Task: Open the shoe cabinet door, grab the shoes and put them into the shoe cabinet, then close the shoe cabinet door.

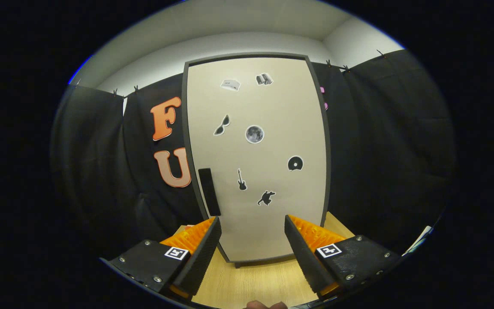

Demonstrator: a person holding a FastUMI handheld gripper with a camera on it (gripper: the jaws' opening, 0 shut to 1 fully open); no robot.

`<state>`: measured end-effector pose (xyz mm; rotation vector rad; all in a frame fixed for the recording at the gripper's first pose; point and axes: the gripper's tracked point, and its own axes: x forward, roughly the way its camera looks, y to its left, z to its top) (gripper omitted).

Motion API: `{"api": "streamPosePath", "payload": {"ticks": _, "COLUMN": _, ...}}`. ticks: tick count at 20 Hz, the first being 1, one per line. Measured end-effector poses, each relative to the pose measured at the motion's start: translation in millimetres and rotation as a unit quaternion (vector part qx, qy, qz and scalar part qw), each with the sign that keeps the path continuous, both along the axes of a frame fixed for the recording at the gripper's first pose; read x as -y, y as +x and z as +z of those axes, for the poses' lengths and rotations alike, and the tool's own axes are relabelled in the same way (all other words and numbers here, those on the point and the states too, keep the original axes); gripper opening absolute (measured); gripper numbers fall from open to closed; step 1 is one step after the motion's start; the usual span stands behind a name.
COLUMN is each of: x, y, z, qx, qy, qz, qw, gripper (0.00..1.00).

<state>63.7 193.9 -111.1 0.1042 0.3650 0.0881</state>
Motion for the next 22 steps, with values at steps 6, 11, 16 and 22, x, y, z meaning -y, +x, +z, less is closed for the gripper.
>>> {"api": "streamPosePath", "payload": {"ticks": 6, "x": 56, "y": -43, "z": 37, "qx": 0.039, "qy": -0.023, "qz": 0.025, "qw": 0.999, "gripper": 0.93}}
{"api": "streamPosePath", "payload": {"ticks": 11, "x": 85, "y": -66, "z": 47, "qx": 0.053, "qy": -0.012, "qz": 0.035, "qw": 0.998, "gripper": 0.93}}
{"api": "streamPosePath", "payload": {"ticks": 16, "x": 107, "y": -67, "z": 53, "qx": 0.053, "qy": -0.019, "qz": 0.004, "qw": 0.998, "gripper": 0.93}}
{"api": "streamPosePath", "payload": {"ticks": 22, "x": 102, "y": -61, "z": 58, "qx": 0.061, "qy": -0.016, "qz": -0.002, "qw": 0.998, "gripper": 0.93}}
